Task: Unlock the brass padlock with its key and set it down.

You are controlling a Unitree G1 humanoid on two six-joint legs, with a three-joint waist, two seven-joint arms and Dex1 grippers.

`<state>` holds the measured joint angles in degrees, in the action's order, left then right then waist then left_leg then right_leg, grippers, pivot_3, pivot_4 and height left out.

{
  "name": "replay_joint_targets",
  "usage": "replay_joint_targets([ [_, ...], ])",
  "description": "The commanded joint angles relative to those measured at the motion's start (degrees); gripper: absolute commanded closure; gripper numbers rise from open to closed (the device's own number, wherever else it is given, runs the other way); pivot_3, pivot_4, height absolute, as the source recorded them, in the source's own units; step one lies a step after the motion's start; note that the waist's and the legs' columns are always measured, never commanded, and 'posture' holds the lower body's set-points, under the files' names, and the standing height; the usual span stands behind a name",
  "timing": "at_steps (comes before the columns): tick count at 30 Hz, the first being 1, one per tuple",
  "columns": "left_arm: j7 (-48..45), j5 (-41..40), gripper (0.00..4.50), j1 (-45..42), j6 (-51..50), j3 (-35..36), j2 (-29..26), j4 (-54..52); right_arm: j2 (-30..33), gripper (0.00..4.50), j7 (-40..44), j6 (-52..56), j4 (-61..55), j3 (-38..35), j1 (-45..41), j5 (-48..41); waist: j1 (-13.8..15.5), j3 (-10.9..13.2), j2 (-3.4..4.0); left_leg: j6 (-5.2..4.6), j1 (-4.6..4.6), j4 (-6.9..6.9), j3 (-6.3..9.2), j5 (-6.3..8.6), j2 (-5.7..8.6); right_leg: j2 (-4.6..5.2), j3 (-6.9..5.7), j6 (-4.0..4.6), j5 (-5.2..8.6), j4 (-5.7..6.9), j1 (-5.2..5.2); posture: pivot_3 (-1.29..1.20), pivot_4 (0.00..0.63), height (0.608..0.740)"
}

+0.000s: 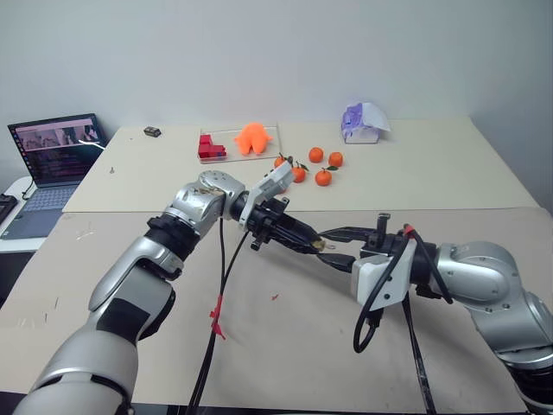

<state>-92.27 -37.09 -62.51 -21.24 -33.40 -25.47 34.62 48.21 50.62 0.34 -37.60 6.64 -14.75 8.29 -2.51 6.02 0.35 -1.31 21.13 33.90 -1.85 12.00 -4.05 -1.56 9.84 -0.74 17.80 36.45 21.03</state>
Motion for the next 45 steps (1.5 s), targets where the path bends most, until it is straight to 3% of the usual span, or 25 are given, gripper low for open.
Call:
replay_joint_targets([
  [1,-0.23,-0.40,3.68,-1.04,0.29,0.82,-0.16,-0.96,-0.51,2.54,-0.78,-0.72,-0.73,-0.70,-0.76,-0.05,0.00,0.00,0.00,0.00,0.00,0.00,0.00,0.00,0.00,0.00,0.00,0.00,0.00,0.00,0.00,0.00,0.150,0.726],
  [6,-0.23,-0.30,3.68,-1.07,0.22,0.79,0.31,-0.87,-0.69,2.54,-0.63,-0.35,-0.84,-0.81,-0.71,-0.31,0.01,0.00,0.00,0.00,0.00,0.00,0.00,0.00,0.00,0.00,0.00,0.00,0.00,0.00,0.00,0.00,0.150,0.726],
  [13,-0.23,-0.30,3.68,-0.90,0.05,0.90,0.27,-1.13,-0.97,4.39,-0.36,0.51,-1.09,-1.03,-0.86,-0.85,-0.01,0.00,0.00,0.00,0.01,0.00,0.00,0.00,0.00,0.00,0.00,0.00,0.00,0.02,0.00,0.00,0.150,0.726],
  [30,-0.23,0.99,3.68,-0.79,-0.32,1.53,0.45,-0.56,-1.48,4.39,-0.52,1.57,-0.89,-1.20,-2.45,-1.17,-0.01,0.00,0.00,0.00,0.00,0.00,0.00,0.00,0.00,0.00,0.00,0.00,0.00,0.03,0.00,0.00,0.150,0.726],
  [32,-0.23,1.14,2.67,-0.90,-1.23,2.07,0.75,-0.18,-1.55,4.39,-0.52,1.80,-0.90,-1.29,-2.53,-1.37,-0.03,0.00,0.00,0.00,0.00,0.00,0.00,0.00,0.00,0.00,0.00,0.00,0.00,0.03,0.00,0.00,0.150,0.726],
  [39,-0.23,1.65,0.29,-1.06,-1.57,3.65,0.80,-0.01,-1.71,4.39,-0.39,2.09,-0.68,-1.34,-2.79,-1.59,-0.03,0.00,0.00,0.00,0.00,0.00,0.00,0.00,0.01,0.00,0.01,0.01,0.01,0.07,0.01,0.00,0.150,0.726],
  [45,-0.23,1.14,0.29,-1.73,-3.37,4.62,-0.96,-0.93,-1.79,4.39,-0.51,1.84,-0.19,-1.09,-2.40,-1.39,-0.07,0.00,0.00,0.00,0.00,0.00,0.00,0.00,0.01,0.00,0.01,0.01,0.02,0.14,0.01,0.00,0.150,0.726],
])
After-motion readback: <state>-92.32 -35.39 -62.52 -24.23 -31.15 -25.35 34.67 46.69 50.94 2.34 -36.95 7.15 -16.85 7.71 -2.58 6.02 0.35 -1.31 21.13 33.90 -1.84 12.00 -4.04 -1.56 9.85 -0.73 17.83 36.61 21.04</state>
